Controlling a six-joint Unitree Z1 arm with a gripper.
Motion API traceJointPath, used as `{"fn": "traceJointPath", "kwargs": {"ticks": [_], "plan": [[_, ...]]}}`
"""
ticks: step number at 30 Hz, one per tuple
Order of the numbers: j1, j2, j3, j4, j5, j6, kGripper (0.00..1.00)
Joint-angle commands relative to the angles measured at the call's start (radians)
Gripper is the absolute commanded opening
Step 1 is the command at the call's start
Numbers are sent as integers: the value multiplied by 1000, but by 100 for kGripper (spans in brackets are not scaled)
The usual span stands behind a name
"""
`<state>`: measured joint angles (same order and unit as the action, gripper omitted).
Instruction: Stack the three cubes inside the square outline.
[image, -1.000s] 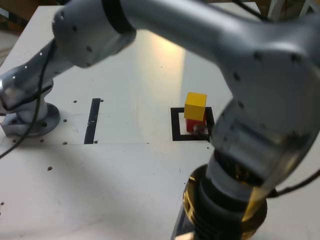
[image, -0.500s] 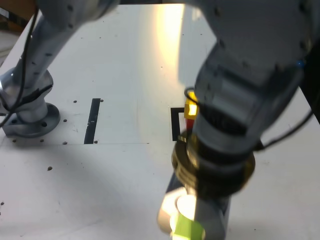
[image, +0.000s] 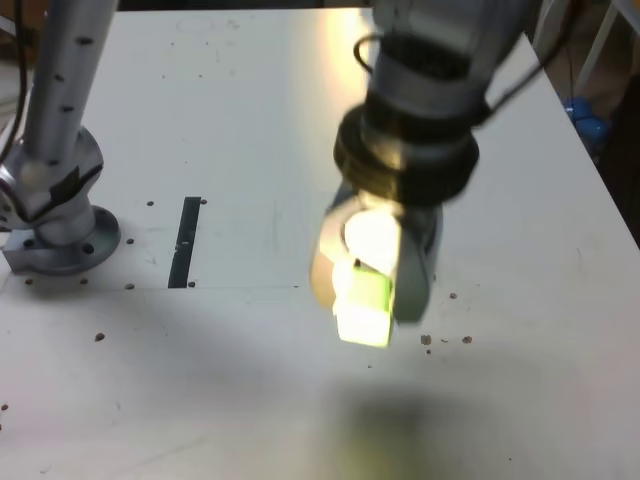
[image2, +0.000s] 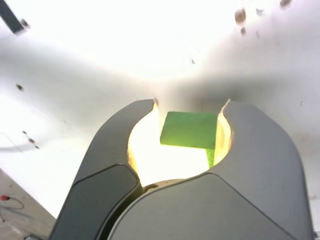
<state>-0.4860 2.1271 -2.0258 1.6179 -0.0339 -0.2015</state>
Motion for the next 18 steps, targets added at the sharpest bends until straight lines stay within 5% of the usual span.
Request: {"fn": "traceJointPath", "kwargs": {"ticks": [1, 18], "plan": [[49, -41, 30, 10, 12, 35, 28], [335, -128, 105, 8, 40, 280, 28]]}}
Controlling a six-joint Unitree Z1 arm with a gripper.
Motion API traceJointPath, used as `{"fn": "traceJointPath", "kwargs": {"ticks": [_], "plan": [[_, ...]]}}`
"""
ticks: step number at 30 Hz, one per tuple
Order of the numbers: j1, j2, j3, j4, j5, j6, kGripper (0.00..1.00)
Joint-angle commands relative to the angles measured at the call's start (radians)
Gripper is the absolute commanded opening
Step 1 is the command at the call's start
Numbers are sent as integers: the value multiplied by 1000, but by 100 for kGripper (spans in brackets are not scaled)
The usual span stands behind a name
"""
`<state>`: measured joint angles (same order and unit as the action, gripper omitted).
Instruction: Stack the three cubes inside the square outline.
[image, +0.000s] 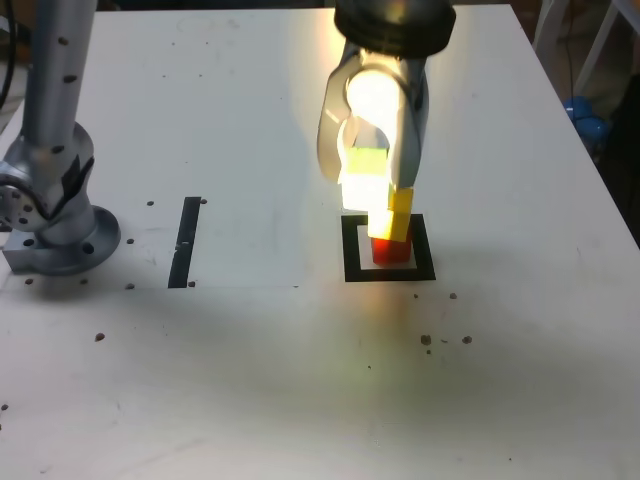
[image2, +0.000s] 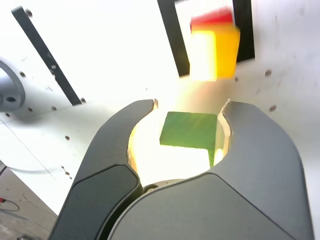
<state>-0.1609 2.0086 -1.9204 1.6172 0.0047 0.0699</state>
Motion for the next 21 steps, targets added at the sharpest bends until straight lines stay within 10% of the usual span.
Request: {"fn": "traceJointPath", "kwargs": {"ticks": [1, 21], "plan": [[26, -8, -2, 8, 1, 23, 28], [127, 87, -66, -1, -2, 123, 28]]}}
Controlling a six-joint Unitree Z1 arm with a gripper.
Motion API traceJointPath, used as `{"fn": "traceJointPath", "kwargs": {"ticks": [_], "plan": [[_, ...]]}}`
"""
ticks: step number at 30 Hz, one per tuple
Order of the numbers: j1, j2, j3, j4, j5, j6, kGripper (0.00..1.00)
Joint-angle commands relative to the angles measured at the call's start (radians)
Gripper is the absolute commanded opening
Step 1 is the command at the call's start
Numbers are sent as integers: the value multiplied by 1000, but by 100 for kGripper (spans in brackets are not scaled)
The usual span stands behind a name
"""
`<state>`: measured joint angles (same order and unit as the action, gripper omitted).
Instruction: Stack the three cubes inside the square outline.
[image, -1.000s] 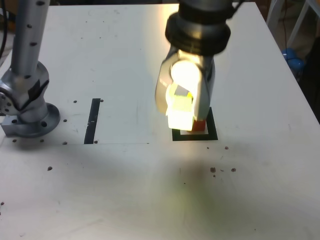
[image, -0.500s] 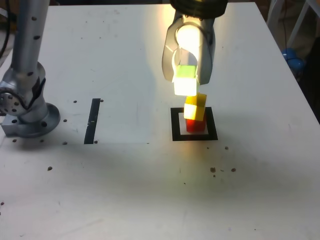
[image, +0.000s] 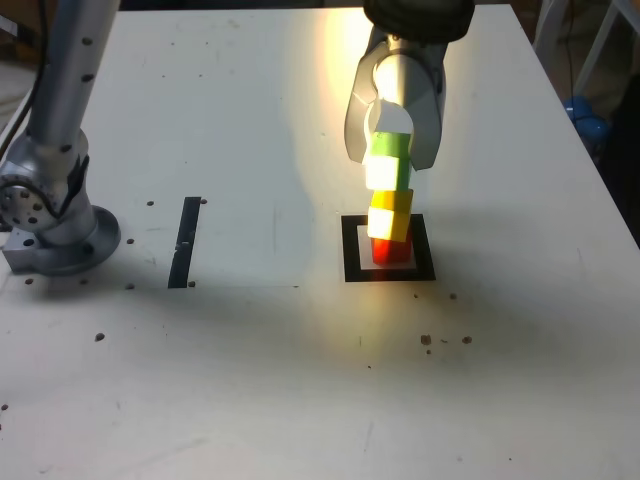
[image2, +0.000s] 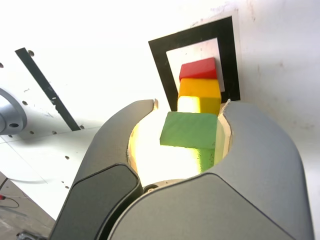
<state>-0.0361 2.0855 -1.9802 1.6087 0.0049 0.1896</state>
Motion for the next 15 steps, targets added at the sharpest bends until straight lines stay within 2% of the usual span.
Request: {"fn": "traceJointPath", "kwargs": {"ticks": [1, 8, 10, 11, 15], "plan": [[2, 15, -7, 7, -3, 5, 28], [3, 40, -11, 2, -9, 7, 28], [4, 43, -8, 2, -9, 8, 33], [4, 44, -6, 2, -9, 9, 40], [6, 47, 0, 1, -12, 16, 81]]}}
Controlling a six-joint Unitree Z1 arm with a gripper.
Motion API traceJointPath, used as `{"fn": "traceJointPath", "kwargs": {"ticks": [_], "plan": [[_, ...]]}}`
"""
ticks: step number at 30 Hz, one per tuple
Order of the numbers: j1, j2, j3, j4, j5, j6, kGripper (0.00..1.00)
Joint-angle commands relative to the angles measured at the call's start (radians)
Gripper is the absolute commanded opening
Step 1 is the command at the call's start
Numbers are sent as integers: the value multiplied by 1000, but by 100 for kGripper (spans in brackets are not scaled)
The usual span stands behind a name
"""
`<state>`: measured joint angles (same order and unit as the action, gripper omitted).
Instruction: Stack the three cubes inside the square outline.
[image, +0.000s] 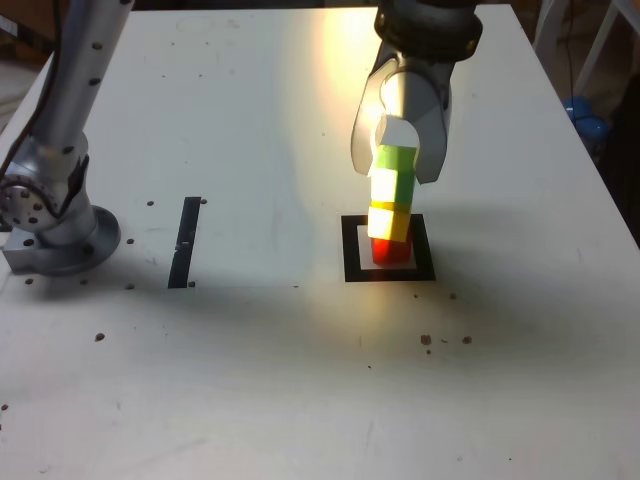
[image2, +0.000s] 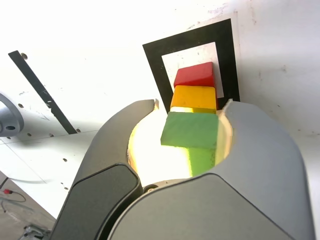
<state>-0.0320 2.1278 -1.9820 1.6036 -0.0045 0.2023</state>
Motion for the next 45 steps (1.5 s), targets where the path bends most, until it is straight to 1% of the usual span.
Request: {"fn": "traceJointPath", "kwargs": {"ticks": [1, 2, 3, 10, 14, 18, 22, 26, 30, 36, 40, 45], "plan": [[2, 5, 2, 6, -3, 4, 91], [3, 6, 3, 6, -3, 5, 98], [3, 5, 3, 6, -3, 5, 99], [3, 0, 7, 6, -1, 5, 100], [3, -26, 16, 8, 12, 5, 100], [3, -74, 47, 10, 42, 2, 100], [3, -142, 104, 11, 71, -13, 100], [3, -216, 181, 8, 86, -38, 100], [3, -288, 274, -1, 94, -67, 100], [3, -385, 433, -54, 91, -104, 100], [3, -445, 558, -117, 84, -125, 100], [3, -493, 698, -197, 71, -145, 100]]}}
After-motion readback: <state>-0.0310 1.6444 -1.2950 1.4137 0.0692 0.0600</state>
